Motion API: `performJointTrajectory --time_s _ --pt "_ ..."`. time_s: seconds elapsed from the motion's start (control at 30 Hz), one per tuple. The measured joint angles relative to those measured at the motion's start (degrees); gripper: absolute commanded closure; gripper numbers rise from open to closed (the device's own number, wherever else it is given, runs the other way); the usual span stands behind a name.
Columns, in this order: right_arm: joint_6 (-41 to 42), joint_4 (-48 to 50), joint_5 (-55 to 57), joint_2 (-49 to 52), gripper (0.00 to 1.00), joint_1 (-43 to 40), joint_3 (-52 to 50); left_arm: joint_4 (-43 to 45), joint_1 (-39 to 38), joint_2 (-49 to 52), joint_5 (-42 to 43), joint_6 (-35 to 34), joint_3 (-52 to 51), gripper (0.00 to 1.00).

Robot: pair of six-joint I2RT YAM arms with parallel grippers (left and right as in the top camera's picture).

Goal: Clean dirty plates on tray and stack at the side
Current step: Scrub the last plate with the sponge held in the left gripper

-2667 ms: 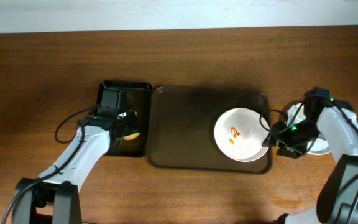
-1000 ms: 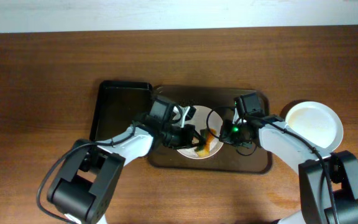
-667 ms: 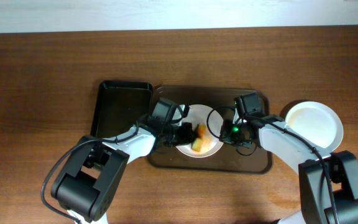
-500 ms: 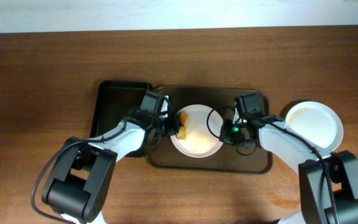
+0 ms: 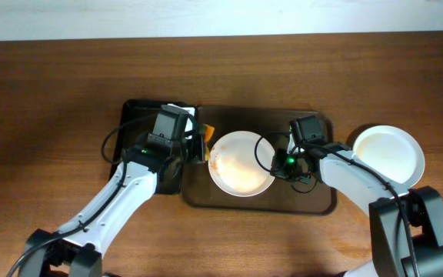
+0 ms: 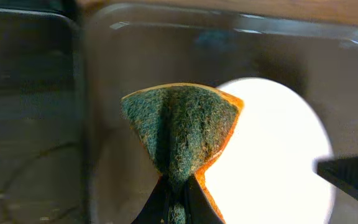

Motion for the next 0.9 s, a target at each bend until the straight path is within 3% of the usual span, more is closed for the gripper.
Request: performJointTrajectory --time_s 0.1,0.27,0.4,0.53,0.7,0.9 --pt "-0.02 0.0 0.0 0.0 0.96 0.02 0.0 1.68 -3.41 0.33 2.64 1.11 0.0 1.0" --pt "-0.02 -0.02 0.0 0.0 0.96 0.0 0.0 6.45 -12.0 10.49 -1.31 2.12 0.0 1.0" --pt "-0.02 0.0 0.02 0.0 0.96 0.0 0.0 8.85 -12.46 15.52 -2.54 1.49 0.02 1.0" --pt "0.0 0.02 0.0 0.0 0.96 0.0 0.0 9.9 -12.37 16.24 -11.74 1.44 0.76 1.0" --pt "0.02 0.63 -1.7 0.0 0.96 0.07 0.0 7.17 -12.33 16.48 -22.32 2.43 1.88 1.0" --pt "0.04 0.07 -1.7 -0.02 0.96 0.17 0.04 -5.97 -11.58 17.27 -29.59 3.74 14.4 1.0"
